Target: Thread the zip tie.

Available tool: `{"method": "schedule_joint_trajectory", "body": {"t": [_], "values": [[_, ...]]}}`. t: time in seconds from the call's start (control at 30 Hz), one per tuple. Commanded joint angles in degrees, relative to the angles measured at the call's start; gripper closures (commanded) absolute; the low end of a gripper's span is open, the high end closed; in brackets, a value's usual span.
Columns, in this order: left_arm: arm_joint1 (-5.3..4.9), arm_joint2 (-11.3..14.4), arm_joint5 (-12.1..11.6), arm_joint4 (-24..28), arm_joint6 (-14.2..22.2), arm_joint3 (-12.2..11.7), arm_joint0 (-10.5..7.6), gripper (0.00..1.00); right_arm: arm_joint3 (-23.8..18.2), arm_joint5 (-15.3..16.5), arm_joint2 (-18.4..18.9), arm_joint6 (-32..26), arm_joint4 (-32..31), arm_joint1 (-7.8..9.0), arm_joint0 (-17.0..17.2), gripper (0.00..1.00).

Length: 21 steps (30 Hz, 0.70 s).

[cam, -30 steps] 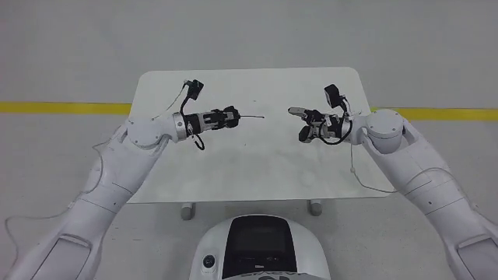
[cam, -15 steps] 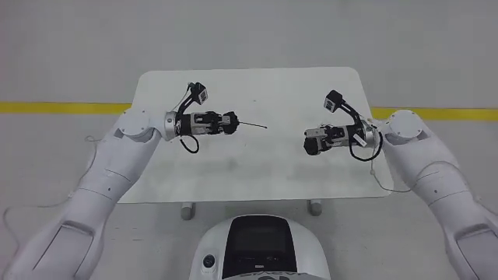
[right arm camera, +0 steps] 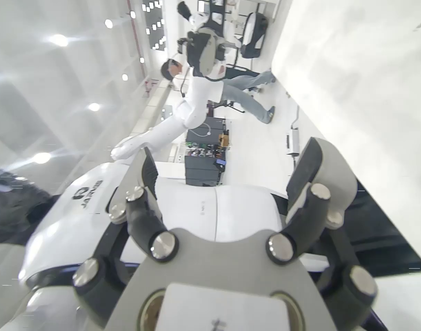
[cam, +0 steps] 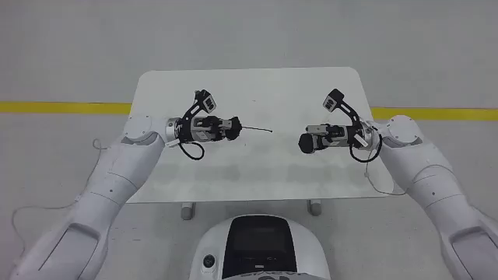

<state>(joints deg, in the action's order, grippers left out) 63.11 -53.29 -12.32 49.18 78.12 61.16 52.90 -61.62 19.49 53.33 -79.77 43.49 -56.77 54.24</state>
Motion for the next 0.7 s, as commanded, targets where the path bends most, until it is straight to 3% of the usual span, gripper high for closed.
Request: {"method": "schedule_joint_trajectory", "body": {"t": [0.0, 0.3, 0.33, 0.37, 0.6, 0.67], "values": [[0.6, 1.45, -0.35, 0.16, -0.31, -1.07, -0.48, 1.0, 0.81, -0.01, -0.71, 0.13, 1.91, -0.68, -0.47, 0.0], [3.14, 6.21, -2.24, -1.41, -6.71, -5.37, -3.12, 1.0, 3.03, -0.01, -3.43, 0.13, 2.65, -3.24, -2.66, 0.0], [3.4, 6.42, -3.29, -1.82, -8.09, -5.83, -3.46, 1.0, 3.34, -0.01, -3.22, 0.13, 2.52, -3.42, -2.87, 0.0], [3.46, 6.4, -4.65, -2.63, -9.17, -6.08, -3.66, 1.0, 3.34, -0.01, -3.22, 0.13, 2.52, -3.42, -2.87, 0.0], [3.46, 6.4, -4.65, -2.63, -9.17, -6.08, -3.66, 1.0, 3.34, -0.01, -3.22, 0.13, 2.52, -3.42, -2.87, 0.0], [3.5, 6.55, -3.62, -2.82, -11.21, -5.43, -2.97, 1.0, 2.84, -0.01, -3.18, 1.68, 1.79, -3.44, -2.54, 0.0]]}}
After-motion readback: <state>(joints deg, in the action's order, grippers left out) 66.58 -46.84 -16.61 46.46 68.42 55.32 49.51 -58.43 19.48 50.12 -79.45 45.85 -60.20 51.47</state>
